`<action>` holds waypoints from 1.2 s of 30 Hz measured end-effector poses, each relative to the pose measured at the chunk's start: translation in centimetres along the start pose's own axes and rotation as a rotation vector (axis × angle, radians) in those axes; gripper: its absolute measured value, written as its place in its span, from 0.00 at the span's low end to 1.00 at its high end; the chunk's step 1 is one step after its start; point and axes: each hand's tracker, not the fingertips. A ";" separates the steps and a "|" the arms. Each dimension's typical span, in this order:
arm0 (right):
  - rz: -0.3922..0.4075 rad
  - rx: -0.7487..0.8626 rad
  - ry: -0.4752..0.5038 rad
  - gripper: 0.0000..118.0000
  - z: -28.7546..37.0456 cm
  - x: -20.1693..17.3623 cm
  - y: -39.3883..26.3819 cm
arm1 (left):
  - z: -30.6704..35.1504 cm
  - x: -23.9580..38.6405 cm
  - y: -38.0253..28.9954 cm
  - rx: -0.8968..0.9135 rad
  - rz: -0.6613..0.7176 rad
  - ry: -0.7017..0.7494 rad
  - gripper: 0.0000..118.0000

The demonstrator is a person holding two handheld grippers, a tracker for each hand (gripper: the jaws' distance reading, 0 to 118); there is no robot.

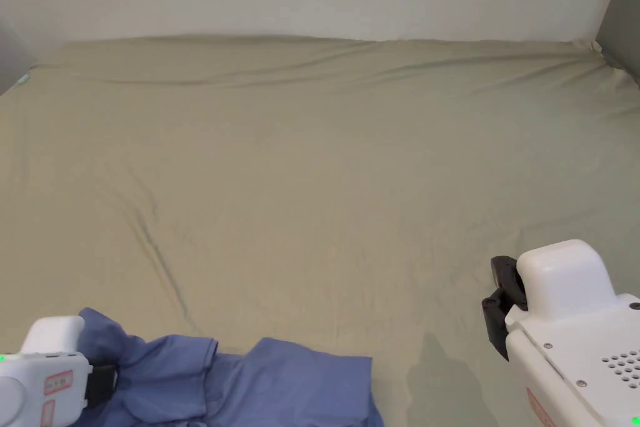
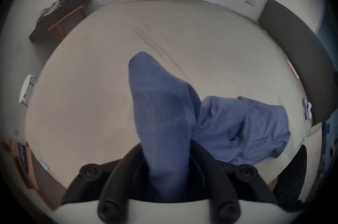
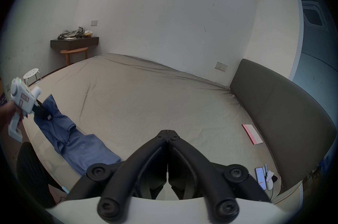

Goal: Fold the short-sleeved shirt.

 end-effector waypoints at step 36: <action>-0.059 -0.039 -0.018 0.02 0.3 2.9 -2.6 | -3.9 22.0 1.0 -0.073 0.158 -0.648 0.94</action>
